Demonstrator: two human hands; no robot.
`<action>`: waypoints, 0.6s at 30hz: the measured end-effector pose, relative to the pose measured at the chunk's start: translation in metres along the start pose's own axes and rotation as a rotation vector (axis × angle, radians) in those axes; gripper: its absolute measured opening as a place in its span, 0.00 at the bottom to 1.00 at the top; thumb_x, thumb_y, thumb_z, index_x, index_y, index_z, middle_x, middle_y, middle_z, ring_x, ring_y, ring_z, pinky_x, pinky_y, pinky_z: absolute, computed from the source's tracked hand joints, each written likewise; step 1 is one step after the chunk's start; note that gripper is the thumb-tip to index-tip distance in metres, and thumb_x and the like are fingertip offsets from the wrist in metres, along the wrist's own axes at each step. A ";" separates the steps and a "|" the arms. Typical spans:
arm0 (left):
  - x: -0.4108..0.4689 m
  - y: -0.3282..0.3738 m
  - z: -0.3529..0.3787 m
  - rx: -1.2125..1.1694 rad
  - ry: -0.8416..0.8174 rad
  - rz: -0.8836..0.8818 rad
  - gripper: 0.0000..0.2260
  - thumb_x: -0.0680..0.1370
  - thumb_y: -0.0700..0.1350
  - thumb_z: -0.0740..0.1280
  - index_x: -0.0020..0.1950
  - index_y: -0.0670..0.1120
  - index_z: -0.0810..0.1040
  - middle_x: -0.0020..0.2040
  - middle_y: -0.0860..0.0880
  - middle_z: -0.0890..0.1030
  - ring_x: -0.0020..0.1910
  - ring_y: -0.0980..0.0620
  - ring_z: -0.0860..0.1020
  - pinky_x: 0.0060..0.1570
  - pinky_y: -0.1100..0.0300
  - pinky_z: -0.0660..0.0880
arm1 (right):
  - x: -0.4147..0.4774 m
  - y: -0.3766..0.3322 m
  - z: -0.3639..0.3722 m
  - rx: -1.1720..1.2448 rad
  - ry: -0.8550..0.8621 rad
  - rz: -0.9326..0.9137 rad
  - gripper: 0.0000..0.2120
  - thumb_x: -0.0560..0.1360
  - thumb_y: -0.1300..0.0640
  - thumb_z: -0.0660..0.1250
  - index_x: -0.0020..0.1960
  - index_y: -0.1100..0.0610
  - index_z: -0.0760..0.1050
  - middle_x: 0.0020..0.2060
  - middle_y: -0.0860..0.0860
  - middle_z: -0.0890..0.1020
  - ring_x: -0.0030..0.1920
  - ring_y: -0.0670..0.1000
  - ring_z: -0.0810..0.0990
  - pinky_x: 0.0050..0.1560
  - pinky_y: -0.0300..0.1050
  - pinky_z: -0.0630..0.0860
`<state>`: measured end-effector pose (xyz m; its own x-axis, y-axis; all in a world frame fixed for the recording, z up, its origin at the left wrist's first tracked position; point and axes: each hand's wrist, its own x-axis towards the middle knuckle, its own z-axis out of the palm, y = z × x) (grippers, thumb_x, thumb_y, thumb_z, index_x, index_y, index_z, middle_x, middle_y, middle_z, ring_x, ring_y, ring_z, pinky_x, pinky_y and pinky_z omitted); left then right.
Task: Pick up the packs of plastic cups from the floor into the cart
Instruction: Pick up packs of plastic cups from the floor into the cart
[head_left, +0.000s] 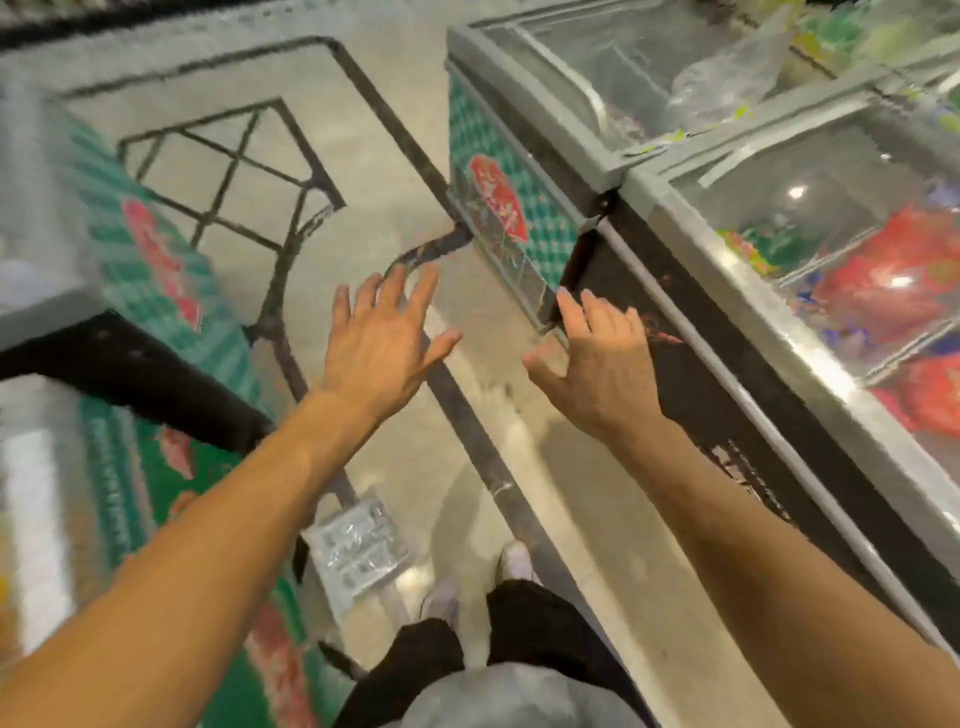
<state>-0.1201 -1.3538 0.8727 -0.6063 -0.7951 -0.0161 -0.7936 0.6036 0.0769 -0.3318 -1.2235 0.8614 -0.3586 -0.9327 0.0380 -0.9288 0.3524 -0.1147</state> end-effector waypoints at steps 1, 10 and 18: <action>-0.003 -0.014 0.016 -0.013 -0.009 -0.045 0.36 0.84 0.67 0.57 0.88 0.50 0.57 0.83 0.38 0.67 0.79 0.33 0.66 0.78 0.32 0.61 | 0.009 -0.008 0.015 -0.001 -0.045 -0.047 0.42 0.79 0.30 0.58 0.83 0.58 0.66 0.77 0.64 0.72 0.76 0.66 0.71 0.79 0.69 0.62; -0.084 -0.126 0.174 -0.088 -0.106 -0.438 0.35 0.85 0.67 0.56 0.87 0.48 0.58 0.80 0.36 0.69 0.76 0.33 0.70 0.75 0.31 0.64 | 0.035 -0.075 0.191 0.092 -0.281 -0.363 0.42 0.80 0.31 0.56 0.84 0.58 0.61 0.79 0.63 0.70 0.78 0.65 0.68 0.80 0.68 0.61; -0.165 -0.169 0.394 -0.217 -0.204 -0.802 0.36 0.87 0.67 0.54 0.89 0.49 0.53 0.84 0.37 0.63 0.80 0.33 0.66 0.75 0.36 0.67 | 0.028 -0.139 0.415 0.069 -0.432 -0.601 0.41 0.82 0.31 0.55 0.84 0.59 0.65 0.77 0.65 0.72 0.77 0.67 0.71 0.79 0.69 0.64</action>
<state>0.0936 -1.3011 0.4694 0.1201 -0.9383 -0.3244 -0.9718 -0.1779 0.1548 -0.1733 -1.3300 0.4665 0.2920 -0.9149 -0.2787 -0.9401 -0.2209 -0.2597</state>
